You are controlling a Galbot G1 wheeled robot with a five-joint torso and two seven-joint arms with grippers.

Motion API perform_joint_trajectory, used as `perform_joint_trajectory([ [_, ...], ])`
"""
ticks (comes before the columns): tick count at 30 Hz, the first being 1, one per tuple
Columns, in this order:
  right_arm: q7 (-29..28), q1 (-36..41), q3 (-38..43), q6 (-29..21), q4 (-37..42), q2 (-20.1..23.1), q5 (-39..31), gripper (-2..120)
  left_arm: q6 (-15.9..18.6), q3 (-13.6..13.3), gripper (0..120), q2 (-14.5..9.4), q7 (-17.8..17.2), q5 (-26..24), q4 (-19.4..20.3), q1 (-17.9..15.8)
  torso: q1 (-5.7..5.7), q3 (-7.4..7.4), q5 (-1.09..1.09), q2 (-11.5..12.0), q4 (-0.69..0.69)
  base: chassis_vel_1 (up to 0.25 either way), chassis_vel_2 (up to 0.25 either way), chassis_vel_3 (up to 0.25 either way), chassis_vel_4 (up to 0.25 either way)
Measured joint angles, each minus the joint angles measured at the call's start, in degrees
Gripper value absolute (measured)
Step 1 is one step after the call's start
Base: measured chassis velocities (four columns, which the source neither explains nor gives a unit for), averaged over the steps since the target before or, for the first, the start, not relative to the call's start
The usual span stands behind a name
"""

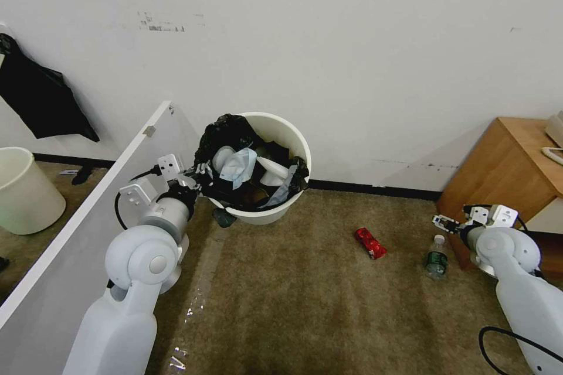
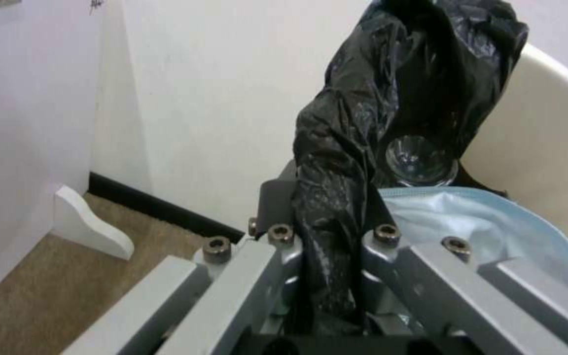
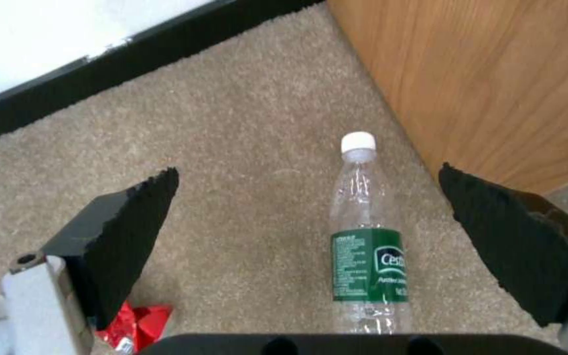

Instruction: Pick up the trash bin, then pick up the garbage from the floor and place it into the trash bin.

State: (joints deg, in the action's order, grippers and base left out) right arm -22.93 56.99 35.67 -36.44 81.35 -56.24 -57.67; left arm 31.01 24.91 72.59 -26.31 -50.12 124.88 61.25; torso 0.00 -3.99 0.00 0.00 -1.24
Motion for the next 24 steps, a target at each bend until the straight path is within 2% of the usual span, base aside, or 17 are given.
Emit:
perform_joint_trajectory([
  [15, 7.1, -1.5, 0.9, 3.0, -10.9, -1.0, 4.6, 100, 0.1, 1.1, 5, -0.7, -0.1, -0.2, 1.1, 0.9, 0.00, 0.00, 0.00, 0.0, 0.00, 0.000, 0.000, 0.000, 0.000],
  [24, 8.3, -2.0, 0.6, 4.1, -13.8, -1.2, 5.9, 100, 0.2, 1.3, 5, -0.8, -0.1, -0.2, 1.5, 1.4, 0.00, 0.00, 0.00, 0.0, 0.00, 0.000, 0.000, 0.000, 0.000],
])
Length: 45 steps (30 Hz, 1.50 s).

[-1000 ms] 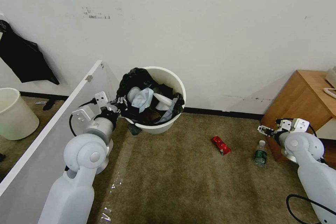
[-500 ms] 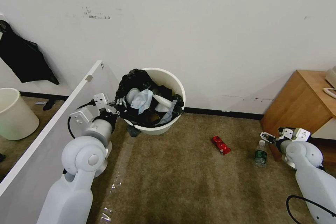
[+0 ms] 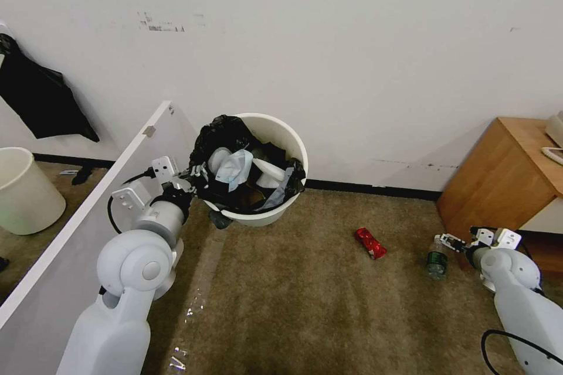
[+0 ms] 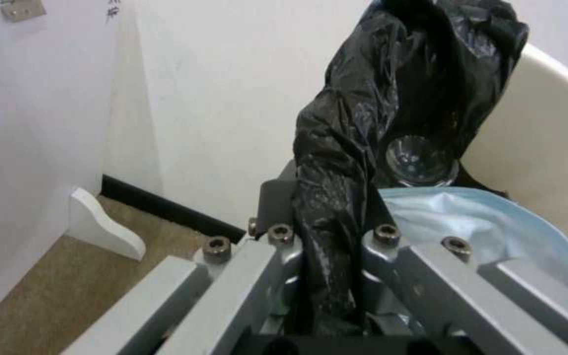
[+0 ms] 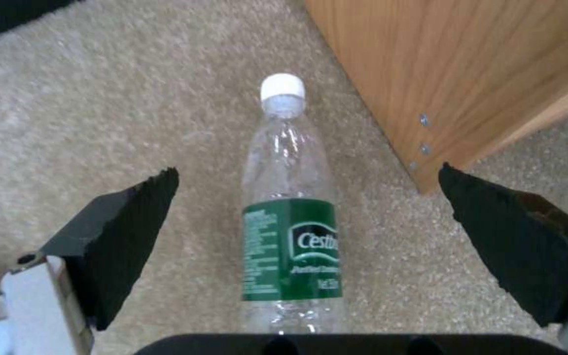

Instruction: Pick up the trash bin, then pick up the garbage from the floor and place it into the trash bin.

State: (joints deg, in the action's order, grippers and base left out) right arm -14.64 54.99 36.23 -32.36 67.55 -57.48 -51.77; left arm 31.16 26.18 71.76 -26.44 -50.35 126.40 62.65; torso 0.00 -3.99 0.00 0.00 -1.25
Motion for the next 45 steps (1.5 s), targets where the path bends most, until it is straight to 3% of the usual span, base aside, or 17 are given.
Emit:
perform_joint_trajectory([
  [19, 3.9, -0.8, -2.4, 3.1, -7.3, -4.7, 8.6, 100, 0.0, 1.1, 5, -0.5, 0.1, 0.2, 1.7, 2.3, 0.00, 0.00, 0.00, 0.0, 0.00, 0.000, 0.000, 0.000, 0.000],
  [40, 5.7, -2.8, -2.8, 5.5, -11.2, -6.0, 10.9, 100, -0.2, 1.4, 5, -0.2, 0.4, 0.9, 2.2, 3.4, 0.00, 0.00, 0.00, 0.0, 0.00, 0.000, 0.000, 0.000, 0.000],
  [42, 5.8, -2.8, -2.8, 5.6, -11.3, -5.9, 11.0, 99, -0.3, 1.4, 5, -0.2, 0.5, 0.9, 2.1, 3.4, 0.00, 0.00, 0.00, 0.0, 0.00, 0.000, 0.000, 0.000, 0.000],
  [45, 6.1, -2.8, -2.6, 5.7, -11.7, -5.6, 11.5, 87, -0.4, 1.3, 5, -0.1, 0.7, 1.1, 1.9, 3.4, 0.00, 0.00, 0.00, 0.0, 0.00, 0.000, 0.000, 0.000, 0.000],
])
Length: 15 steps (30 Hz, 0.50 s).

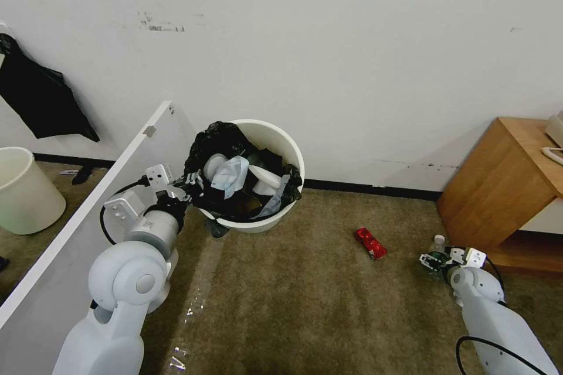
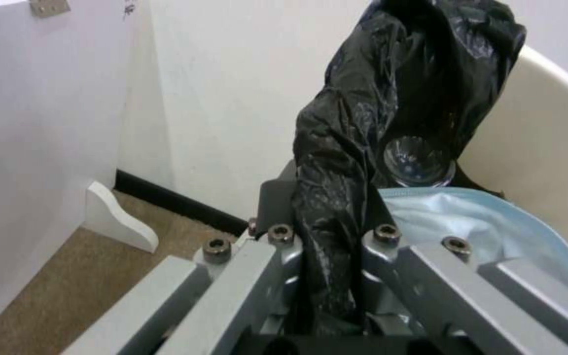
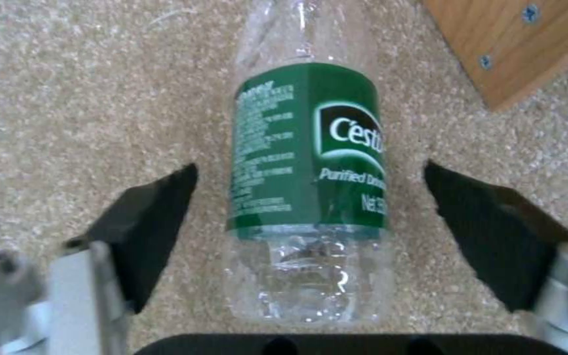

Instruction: Pick up the trash bin, then pick up the garbage from the floor and place it into the trash bin.

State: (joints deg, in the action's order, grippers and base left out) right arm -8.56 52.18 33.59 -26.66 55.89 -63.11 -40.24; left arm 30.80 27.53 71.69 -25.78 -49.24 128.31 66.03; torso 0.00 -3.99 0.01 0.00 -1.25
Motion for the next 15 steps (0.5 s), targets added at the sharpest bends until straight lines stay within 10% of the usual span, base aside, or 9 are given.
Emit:
perform_joint_trajectory([
  [15, 1.5, -0.2, 0.1, 1.4, -1.3, 0.9, 0.5, 33, -0.1, 0.1, 5, -0.2, 0.1, 0.1, -0.3, -0.2, 0.00, 0.00, 0.00, 0.0, 0.00, 0.000, 0.000, 0.000, 0.000],
])
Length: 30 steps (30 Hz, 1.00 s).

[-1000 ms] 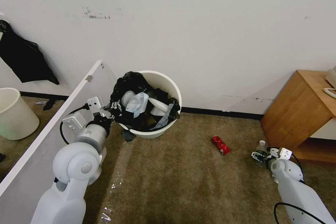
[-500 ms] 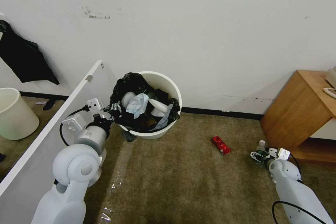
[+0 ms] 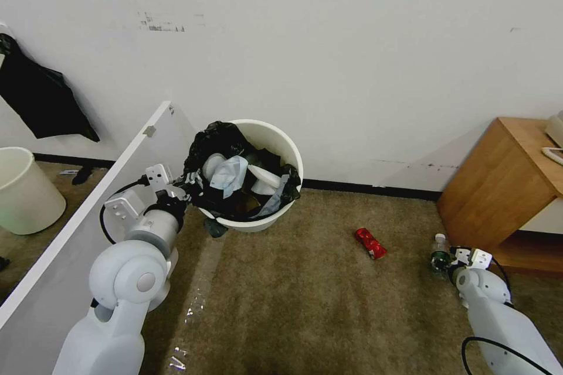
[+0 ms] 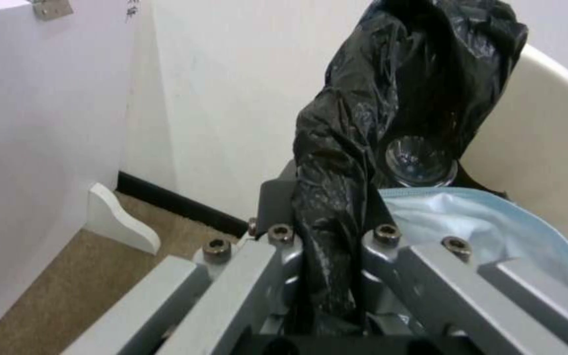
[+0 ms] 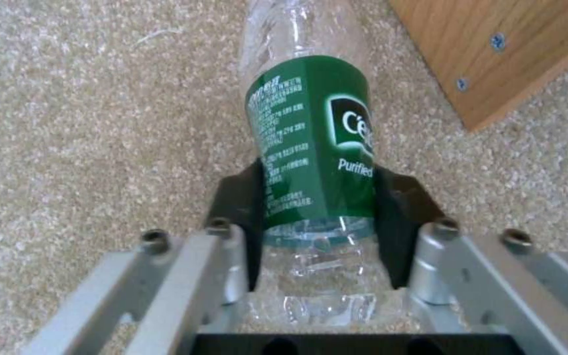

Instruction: Pick up the trash bin, then pick up the garbage from the floor and place it into the trash bin.

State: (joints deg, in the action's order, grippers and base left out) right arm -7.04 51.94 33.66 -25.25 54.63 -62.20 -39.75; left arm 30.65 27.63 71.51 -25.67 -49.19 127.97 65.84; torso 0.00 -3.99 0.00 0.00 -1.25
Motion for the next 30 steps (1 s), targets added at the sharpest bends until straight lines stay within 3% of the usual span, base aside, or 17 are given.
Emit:
perform_joint_trajectory([
  [6, 0.3, 0.2, 0.0, 0.1, 0.1, 0.0, 0.1, 17, 0.0, 0.0, 5, 0.2, 0.0, 0.0, 0.0, 0.0, 0.00, 0.00, 0.00, 0.0, 0.00, 0.000, 0.000, 0.000, 0.000],
  [14, 0.4, 1.3, 0.1, 0.1, 1.5, 0.1, 0.5, 17, -0.1, 0.2, 5, 0.2, 0.1, 0.1, 0.2, 0.2, 0.00, 0.00, -0.01, 0.0, 0.00, 0.000, 0.000, 0.000, 0.000],
  [20, -0.3, 4.0, 0.2, -0.1, 7.3, 1.5, 0.6, 17, -0.1, 0.0, 5, 0.0, -0.1, -0.3, 0.2, 0.2, 0.00, 0.00, 0.00, 0.0, 0.01, 0.000, 0.000, 0.000, 0.000],
  [30, -2.1, 10.6, 2.3, -0.9, 25.5, 5.7, 0.7, 17, 1.2, -1.1, 5, -1.2, -2.3, -2.8, 0.4, 0.0, 0.00, 0.00, 0.00, 0.0, 0.02, 0.000, 0.000, 0.000, 0.000],
])
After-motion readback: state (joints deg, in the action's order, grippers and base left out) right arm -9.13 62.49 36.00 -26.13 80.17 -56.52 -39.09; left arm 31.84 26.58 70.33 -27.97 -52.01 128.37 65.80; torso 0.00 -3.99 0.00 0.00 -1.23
